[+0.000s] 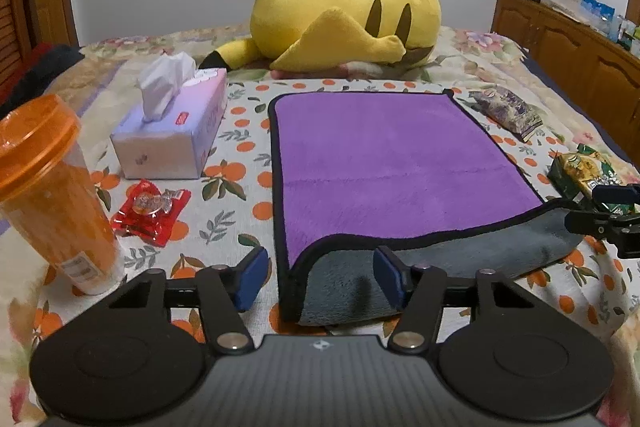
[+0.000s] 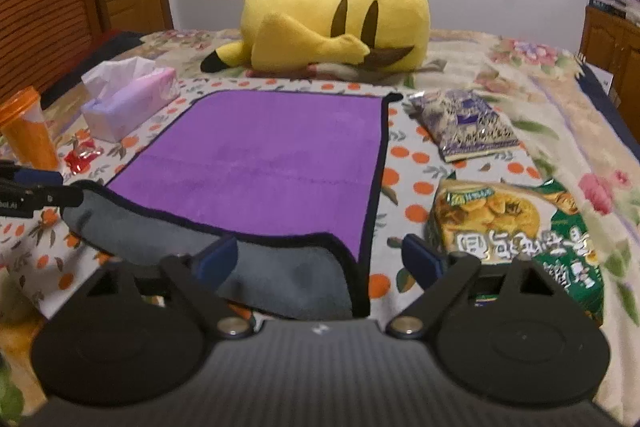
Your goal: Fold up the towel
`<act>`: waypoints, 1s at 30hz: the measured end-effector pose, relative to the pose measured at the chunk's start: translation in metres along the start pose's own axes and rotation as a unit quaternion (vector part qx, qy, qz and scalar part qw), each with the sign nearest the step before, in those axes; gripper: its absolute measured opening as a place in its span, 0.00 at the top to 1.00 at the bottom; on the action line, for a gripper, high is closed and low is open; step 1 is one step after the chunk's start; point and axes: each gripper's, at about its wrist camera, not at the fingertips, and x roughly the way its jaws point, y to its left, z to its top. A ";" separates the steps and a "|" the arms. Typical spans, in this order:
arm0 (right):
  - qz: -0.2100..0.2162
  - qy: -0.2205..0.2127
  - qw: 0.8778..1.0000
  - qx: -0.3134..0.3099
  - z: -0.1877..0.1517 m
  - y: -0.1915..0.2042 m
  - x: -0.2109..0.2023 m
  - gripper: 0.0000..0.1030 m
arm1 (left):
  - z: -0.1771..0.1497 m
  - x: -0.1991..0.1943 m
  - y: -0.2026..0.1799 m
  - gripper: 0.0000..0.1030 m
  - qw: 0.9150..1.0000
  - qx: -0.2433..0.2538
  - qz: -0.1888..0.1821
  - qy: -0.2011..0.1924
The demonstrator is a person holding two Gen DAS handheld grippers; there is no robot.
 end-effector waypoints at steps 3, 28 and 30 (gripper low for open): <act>0.009 0.011 1.000 0.003 -0.001 -0.002 0.006 0.15 | 0.000 0.004 0.001 0.26 1.000 0.000 -0.001 0.004; 0.052 0.049 0.997 0.021 -0.004 -0.014 0.019 0.71 | -0.006 0.016 0.000 0.49 0.999 -0.006 -0.018 0.035; 0.050 0.050 0.997 0.020 -0.004 -0.015 0.019 0.77 | -0.006 0.016 -0.001 0.51 0.999 -0.005 -0.019 0.033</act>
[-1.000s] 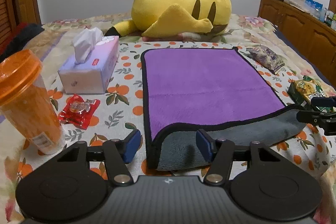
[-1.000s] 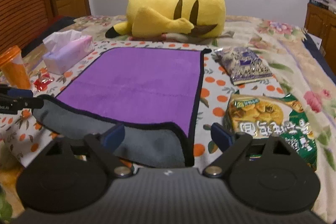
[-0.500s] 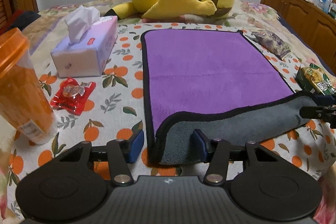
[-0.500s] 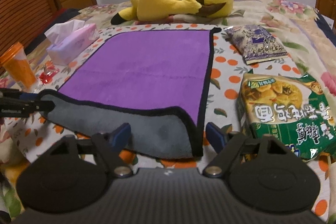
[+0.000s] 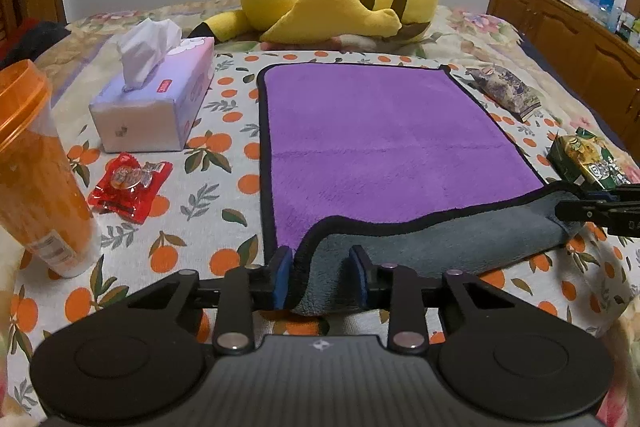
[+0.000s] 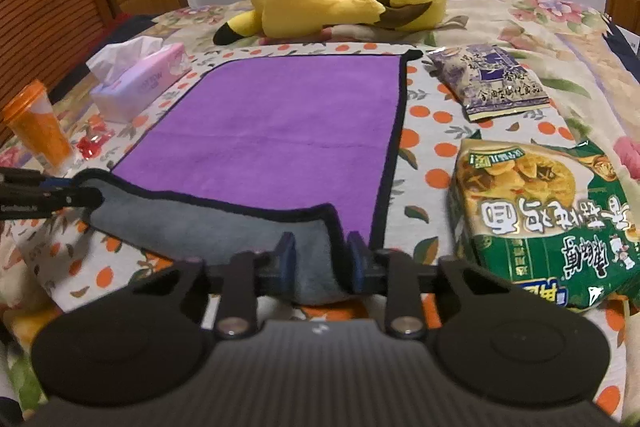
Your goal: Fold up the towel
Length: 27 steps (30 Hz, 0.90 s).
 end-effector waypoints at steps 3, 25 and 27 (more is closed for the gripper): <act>-0.004 0.000 1.000 -0.004 -0.001 -0.001 0.000 0.83 | 0.000 -0.001 0.000 0.58 1.000 0.000 -0.003 -0.002; -0.006 -0.061 0.998 -0.017 0.011 0.000 -0.018 0.96 | 0.015 -0.030 -0.006 0.73 0.998 -0.004 -0.018 -0.059; -0.006 -0.067 0.998 -0.019 0.013 0.000 -0.020 0.96 | 0.018 -0.034 -0.007 0.73 0.998 -0.005 -0.020 -0.067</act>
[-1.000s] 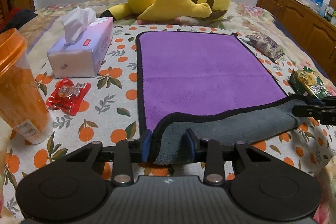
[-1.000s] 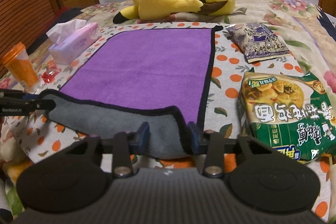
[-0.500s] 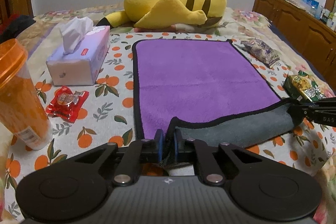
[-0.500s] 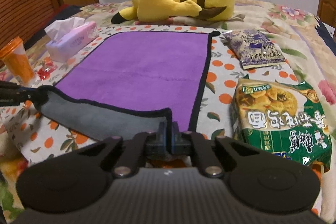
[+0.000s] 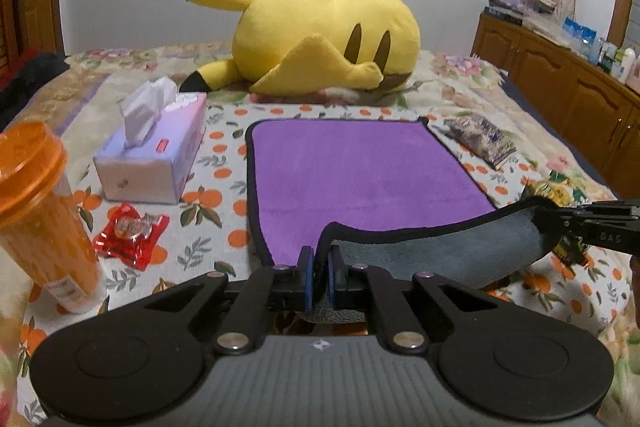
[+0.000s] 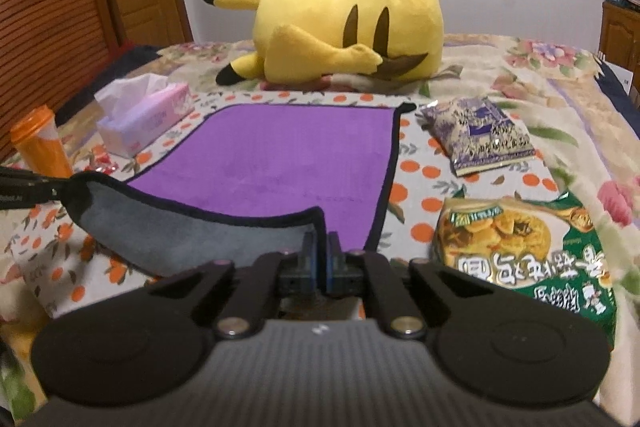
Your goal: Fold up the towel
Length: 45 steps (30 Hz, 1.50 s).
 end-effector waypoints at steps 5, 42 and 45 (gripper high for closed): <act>0.001 -0.011 1.000 -0.002 0.005 0.000 -0.002 0.96 | 0.007 -0.006 -0.002 0.73 1.000 -0.001 -0.001 -0.015; -0.010 -0.034 0.998 -0.048 0.027 -0.006 0.022 0.96 | 0.042 0.020 -0.001 0.74 0.999 0.027 0.015 -0.039; -0.012 -0.034 0.998 -0.049 0.029 -0.007 0.026 0.96 | 0.044 0.022 -0.001 0.74 0.999 0.030 0.020 -0.039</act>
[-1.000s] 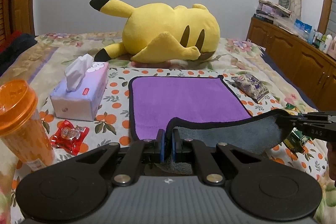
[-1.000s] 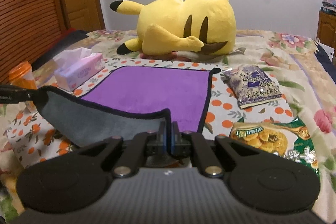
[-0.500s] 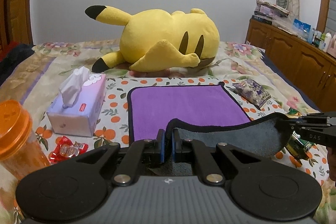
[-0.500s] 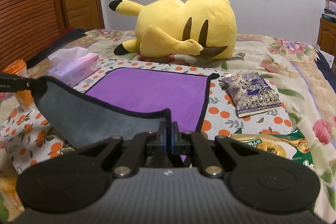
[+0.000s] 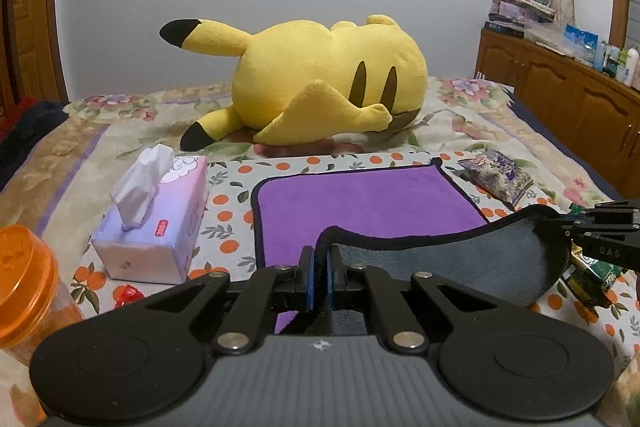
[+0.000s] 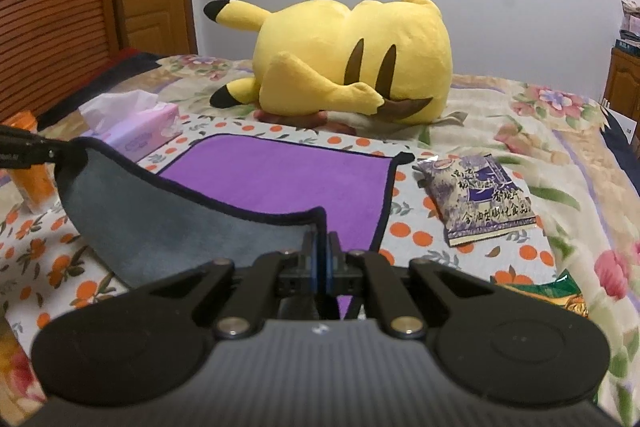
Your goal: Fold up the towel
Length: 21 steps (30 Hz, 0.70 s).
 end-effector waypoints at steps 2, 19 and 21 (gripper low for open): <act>-0.001 -0.001 1.000 -0.002 0.001 0.000 0.002 0.96 | 0.001 0.001 0.000 0.74 1.000 0.001 0.003 0.000; -0.008 -0.014 1.000 -0.016 0.009 -0.002 0.003 0.96 | 0.007 0.006 -0.001 0.74 1.000 0.014 0.016 -0.007; -0.008 -0.016 1.000 -0.015 0.010 -0.002 0.003 0.96 | 0.008 0.007 -0.001 0.75 1.000 0.016 0.018 -0.008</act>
